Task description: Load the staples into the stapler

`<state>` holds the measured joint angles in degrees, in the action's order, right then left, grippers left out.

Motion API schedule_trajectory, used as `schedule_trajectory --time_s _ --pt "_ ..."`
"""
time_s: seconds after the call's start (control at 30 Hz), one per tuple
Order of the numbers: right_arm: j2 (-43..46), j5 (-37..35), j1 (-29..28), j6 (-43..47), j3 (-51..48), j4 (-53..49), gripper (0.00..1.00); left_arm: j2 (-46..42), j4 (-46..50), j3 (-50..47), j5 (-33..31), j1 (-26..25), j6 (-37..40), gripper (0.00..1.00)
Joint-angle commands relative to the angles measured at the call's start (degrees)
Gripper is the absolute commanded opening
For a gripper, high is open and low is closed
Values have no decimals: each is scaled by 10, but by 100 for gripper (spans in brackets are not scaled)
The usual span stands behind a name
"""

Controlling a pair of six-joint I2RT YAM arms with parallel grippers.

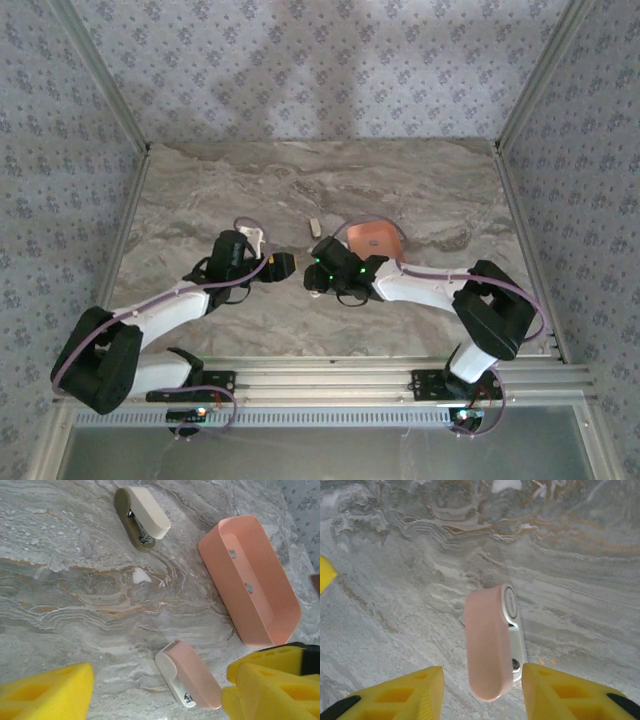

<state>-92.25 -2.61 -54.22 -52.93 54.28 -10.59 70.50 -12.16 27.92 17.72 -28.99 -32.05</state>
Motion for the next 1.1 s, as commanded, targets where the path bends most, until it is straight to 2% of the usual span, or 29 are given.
schedule_trajectory --time_s 0.0,0.23,0.43,0.73,1.07 --pt "-17 -49 -14 35 47 -109 46 -23 42 4 -46 6 -3 77" --pt "-82 -77 -37 60 125 -197 47 -70 68 -19 -87 24 -20 78" --pt "-118 -76 -44 71 164 -216 45 -96 78 -31 -95 32 -19 79" --pt "-136 -66 -43 77 165 -209 29 -100 81 -36 -94 35 -18 79" --pt "-118 -101 -34 127 192 -191 23 -119 94 -38 -97 43 -16 79"
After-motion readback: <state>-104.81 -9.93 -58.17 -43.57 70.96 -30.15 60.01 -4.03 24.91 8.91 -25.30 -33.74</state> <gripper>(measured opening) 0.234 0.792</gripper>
